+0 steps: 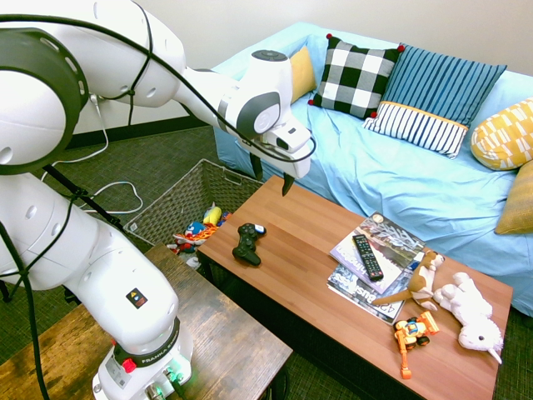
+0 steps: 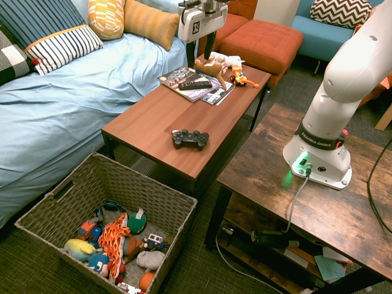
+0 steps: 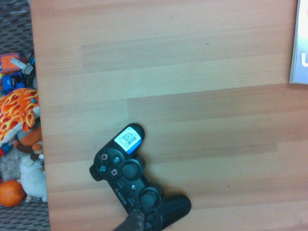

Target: Put the gamepad in the basket

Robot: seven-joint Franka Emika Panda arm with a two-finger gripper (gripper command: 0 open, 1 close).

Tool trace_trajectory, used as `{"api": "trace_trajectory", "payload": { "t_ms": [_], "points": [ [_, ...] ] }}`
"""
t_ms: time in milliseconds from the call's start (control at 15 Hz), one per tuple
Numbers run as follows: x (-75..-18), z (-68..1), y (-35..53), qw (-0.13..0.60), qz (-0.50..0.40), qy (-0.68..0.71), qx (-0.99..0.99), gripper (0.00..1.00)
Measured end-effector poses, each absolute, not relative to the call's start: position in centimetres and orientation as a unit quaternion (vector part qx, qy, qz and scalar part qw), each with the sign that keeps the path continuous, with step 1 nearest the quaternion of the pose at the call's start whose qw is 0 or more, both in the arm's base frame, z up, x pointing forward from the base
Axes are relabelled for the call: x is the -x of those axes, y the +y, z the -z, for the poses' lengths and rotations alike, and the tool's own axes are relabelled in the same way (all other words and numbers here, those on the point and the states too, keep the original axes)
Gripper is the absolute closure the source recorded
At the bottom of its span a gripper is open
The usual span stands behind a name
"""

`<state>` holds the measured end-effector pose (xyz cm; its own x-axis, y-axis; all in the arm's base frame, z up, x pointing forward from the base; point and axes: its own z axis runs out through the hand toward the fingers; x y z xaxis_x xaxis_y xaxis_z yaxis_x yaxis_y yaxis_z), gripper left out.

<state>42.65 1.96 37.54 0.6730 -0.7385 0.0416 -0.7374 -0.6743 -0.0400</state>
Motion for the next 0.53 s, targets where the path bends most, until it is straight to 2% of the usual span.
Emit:
{"api": "trace_trajectory", "payload": {
  "t_ms": [267,533],
  "points": [
    [-43.1,-36.5,2.8,0.008,0.029,0.389,0.921,0.0],
    [-42.5,-31.8,5.9,0.005,0.041,0.342,0.939,0.0]
  ]
}}
